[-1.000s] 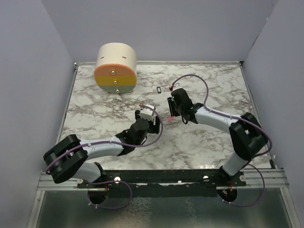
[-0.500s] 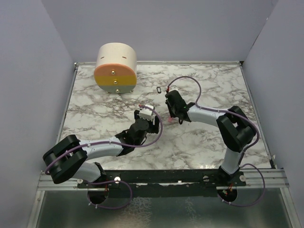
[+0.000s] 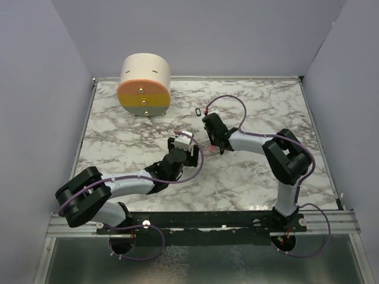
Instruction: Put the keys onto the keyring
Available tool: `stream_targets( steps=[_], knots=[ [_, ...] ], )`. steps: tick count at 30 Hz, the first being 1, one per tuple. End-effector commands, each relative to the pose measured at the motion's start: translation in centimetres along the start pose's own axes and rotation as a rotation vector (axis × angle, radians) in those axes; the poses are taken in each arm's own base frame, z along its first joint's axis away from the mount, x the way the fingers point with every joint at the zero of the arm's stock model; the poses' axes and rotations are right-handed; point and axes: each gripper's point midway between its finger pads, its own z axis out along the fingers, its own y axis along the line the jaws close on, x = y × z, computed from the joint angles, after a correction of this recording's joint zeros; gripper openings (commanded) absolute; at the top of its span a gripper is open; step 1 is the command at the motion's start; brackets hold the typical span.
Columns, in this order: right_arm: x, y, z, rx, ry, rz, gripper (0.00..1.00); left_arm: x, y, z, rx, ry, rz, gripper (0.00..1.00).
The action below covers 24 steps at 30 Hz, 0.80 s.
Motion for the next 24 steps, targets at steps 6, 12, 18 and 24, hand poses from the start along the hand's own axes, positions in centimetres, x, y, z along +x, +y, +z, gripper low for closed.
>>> stream_targets(
  steps=[6, 12, 18, 24],
  knots=[
    [0.1, -0.5, 1.1, 0.062, 0.0, -0.019, 0.16, -0.5, -0.1, 0.3, -0.016, -0.02, 0.006, 0.74],
    [-0.3, -1.1, 0.6, 0.085, -0.015, -0.007, 0.01, -0.5, 0.0, 0.4, -0.019, -0.021, 0.006, 0.73],
    [-2.7, -0.9, -2.4, 0.004, -0.125, 0.046, 0.01, -0.6, -0.1, 0.3, -0.016, -0.025, 0.003, 0.73],
    [-5.7, -0.7, -7.2, -0.127, -0.256, 0.102, 0.01, -0.9, -0.7, 0.3, 0.019, -0.038, 0.0, 0.74]
  ],
)
